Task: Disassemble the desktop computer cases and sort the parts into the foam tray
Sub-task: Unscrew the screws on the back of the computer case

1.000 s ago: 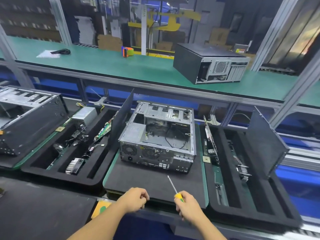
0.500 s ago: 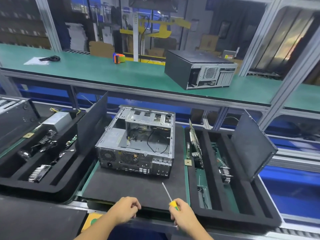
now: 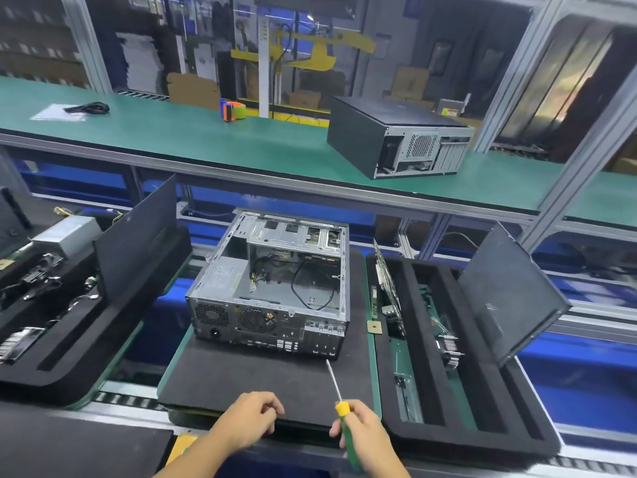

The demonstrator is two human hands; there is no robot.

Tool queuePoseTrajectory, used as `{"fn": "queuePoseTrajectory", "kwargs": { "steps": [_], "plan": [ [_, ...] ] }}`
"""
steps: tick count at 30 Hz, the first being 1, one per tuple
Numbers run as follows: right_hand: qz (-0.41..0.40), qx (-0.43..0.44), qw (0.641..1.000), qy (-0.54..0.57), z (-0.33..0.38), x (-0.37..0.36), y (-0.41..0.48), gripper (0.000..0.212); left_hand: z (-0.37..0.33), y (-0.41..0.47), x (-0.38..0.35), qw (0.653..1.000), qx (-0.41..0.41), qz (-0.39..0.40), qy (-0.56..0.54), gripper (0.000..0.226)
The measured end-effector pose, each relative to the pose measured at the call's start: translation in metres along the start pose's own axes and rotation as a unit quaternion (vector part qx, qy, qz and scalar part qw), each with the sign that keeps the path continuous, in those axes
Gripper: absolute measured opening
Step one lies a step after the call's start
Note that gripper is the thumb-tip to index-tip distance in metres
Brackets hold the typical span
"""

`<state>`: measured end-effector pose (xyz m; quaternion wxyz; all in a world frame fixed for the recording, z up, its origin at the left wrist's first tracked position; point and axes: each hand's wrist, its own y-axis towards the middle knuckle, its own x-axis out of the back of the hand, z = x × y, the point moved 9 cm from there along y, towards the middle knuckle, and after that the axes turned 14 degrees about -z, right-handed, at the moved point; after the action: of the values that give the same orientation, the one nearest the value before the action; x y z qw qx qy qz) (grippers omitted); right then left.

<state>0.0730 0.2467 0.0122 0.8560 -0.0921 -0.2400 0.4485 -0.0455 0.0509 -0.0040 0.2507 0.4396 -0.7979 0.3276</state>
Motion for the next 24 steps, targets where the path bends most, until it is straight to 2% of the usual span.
{"fn": "queuePoseTrajectory", "kwargs": {
  "steps": [4,9,12,15,20,22,24],
  "plan": [
    [0.0,0.011,1.0,0.02,0.019,-0.017,-0.009,0.014,0.01,0.009,0.016,0.999,0.015,-0.04,-0.015,0.026],
    [0.017,0.034,0.998,0.051,0.046,-0.04,-0.016,0.013,0.032,0.024,0.051,0.984,0.047,-0.146,-0.085,0.029],
    [0.021,0.057,0.997,0.046,0.061,-0.052,-0.013,0.019,0.042,0.031,0.063,0.973,0.056,-0.144,-0.169,0.027],
    [0.041,0.075,0.995,0.053,0.078,-0.066,-0.006,0.021,0.046,0.042,0.076,0.968,0.031,-0.14,-0.203,0.028],
    [0.08,0.063,0.991,0.09,0.1,-0.085,0.009,0.028,0.047,0.056,0.102,0.956,0.031,-0.182,-0.228,0.029],
    [0.092,0.065,0.989,0.101,0.112,-0.09,0.017,0.028,0.042,0.058,0.123,0.947,0.025,-0.229,-0.222,0.029],
    [0.098,0.071,0.987,0.106,0.123,-0.095,0.026,0.027,0.033,0.057,0.151,0.94,0.007,-0.296,-0.172,0.026]
  ]
}}
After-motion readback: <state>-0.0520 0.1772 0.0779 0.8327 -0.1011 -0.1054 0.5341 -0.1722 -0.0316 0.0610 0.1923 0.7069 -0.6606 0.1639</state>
